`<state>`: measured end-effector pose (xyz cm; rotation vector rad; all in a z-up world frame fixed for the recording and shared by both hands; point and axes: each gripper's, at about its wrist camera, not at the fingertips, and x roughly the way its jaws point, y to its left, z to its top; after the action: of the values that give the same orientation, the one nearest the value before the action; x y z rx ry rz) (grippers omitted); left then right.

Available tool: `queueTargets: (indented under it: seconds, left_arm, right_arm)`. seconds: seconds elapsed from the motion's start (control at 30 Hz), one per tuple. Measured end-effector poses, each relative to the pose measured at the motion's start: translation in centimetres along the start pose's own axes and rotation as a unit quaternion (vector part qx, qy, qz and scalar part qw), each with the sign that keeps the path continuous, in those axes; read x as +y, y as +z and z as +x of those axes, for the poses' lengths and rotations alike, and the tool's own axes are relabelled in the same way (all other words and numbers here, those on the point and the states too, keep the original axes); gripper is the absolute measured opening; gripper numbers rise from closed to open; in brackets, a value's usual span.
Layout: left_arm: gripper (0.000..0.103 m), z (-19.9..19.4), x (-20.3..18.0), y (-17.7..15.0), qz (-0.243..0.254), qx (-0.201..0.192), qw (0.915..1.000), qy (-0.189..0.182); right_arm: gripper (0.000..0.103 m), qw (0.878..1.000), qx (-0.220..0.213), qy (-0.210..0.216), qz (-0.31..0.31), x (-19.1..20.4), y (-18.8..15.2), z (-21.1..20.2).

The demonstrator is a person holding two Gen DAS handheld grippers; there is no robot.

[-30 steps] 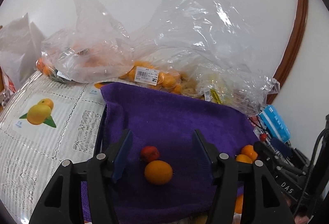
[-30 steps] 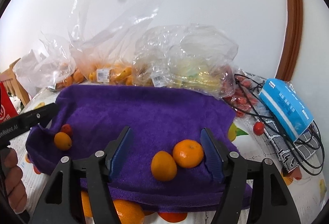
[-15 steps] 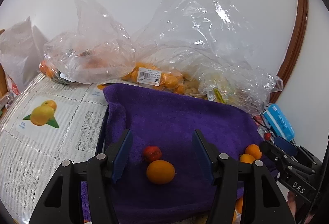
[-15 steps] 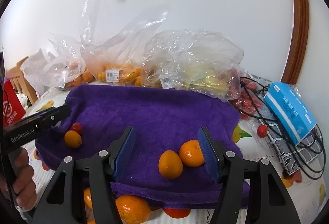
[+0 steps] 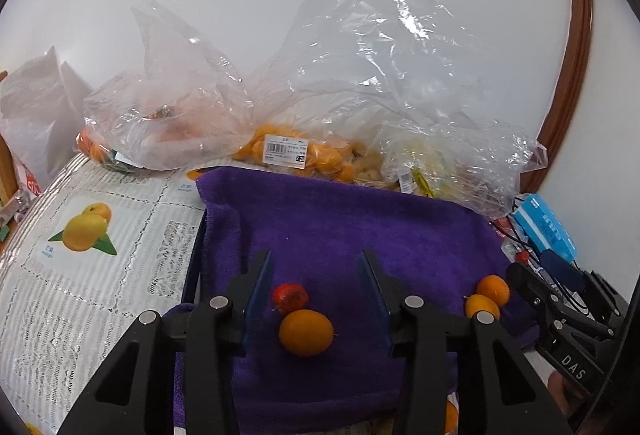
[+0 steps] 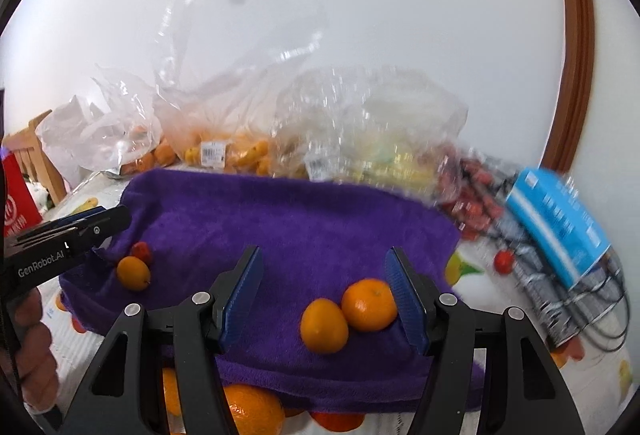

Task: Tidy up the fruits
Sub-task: 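Withdraw both open grippers from the towel toward the loose fruit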

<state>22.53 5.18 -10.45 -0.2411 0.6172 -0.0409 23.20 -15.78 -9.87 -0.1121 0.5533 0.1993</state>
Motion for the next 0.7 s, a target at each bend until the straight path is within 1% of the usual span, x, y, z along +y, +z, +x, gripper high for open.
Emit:
queueTargets:
  seconds: [0.1, 0.17, 0.2, 0.27, 0.3, 0.33, 0.37, 0.4, 0.43, 0.5, 0.57, 0.63, 0.7]
  left_arm:
    - [0.042, -0.5, -0.2, 0.2, 0.0, -0.001, 1.0, -0.005]
    - [0.041, -0.9, -0.3, 0.3, 0.0, -0.006, 1.0, -0.007]
    - [0.042, -1.1, -0.4, 0.4, -0.001, -0.007, 0.9999, -0.007]
    - [0.041, -1.5, -0.5, 0.5, -0.003, -0.007, 0.9999, -0.012]
    - [0.042, -1.8, -0.6, 0.7, -0.004, -0.004, 0.9999, -0.016]
    - [0.043, -2.0, -0.7, 0.8, -0.003, -0.002, 0.9998, -0.019]
    - [0.045, -2.3, -0.8, 0.9, -0.001, -0.001, 0.9998, -0.022]
    - [0.051, -2.7, -1.0, 0.9, -0.002, 0.0, 0.9997, -0.024]
    - [0.054, -3.2, -1.0, 0.9, -0.005, 0.002, 0.9996, -0.028]
    - [0.056, -4.7, -1.0, 0.6, -0.015, -0.004, 0.9991, -0.04]
    - [0.056, -5.8, -1.1, 0.3, -0.017, -0.005, 0.9991, -0.038]
    - [0.059, -6.8, -1.1, -0.2, -0.016, 0.007, 0.9989, -0.042]
    - [0.059, -7.7, -1.1, -0.8, -0.013, 0.02, 0.9988, -0.042]
  right_arm:
    - [0.063, 1.0, -0.012, -0.005, -0.019, 0.5, 0.1, -0.5]
    - [0.063, 1.0, -0.023, -0.006, -0.017, 0.7, 0.2, -1.1]
    - [0.063, 1.0, -0.025, 0.003, -0.013, 0.7, 0.3, -1.3]
    - [0.062, 0.999, -0.021, 0.035, 0.006, 0.3, 0.6, -1.9]
    - [0.06, 0.999, -0.02, 0.045, 0.016, 0.2, 0.7, -2.1]
    - [0.055, 0.998, -0.019, 0.057, 0.026, 0.1, 0.8, -2.6]
    - [0.054, 0.997, -0.018, 0.061, 0.032, 0.0, 0.8, -3.1]
    - [0.054, 0.997, -0.017, 0.062, 0.039, -0.1, 0.7, -3.6]
    - [0.054, 0.997, -0.014, 0.06, 0.047, -0.4, 0.6, -4.4]
    - [0.054, 0.997, -0.013, 0.057, 0.054, -0.8, 0.4, -5.9]
    - [0.054, 0.997, -0.013, 0.049, 0.053, -1.4, 0.0, -7.7]
    - [0.054, 0.998, -0.014, 0.034, 0.054, -2.2, -0.6, -9.4]
    - [0.056, 0.997, -0.013, 0.031, 0.064, -3.0, -1.2, -10.7]
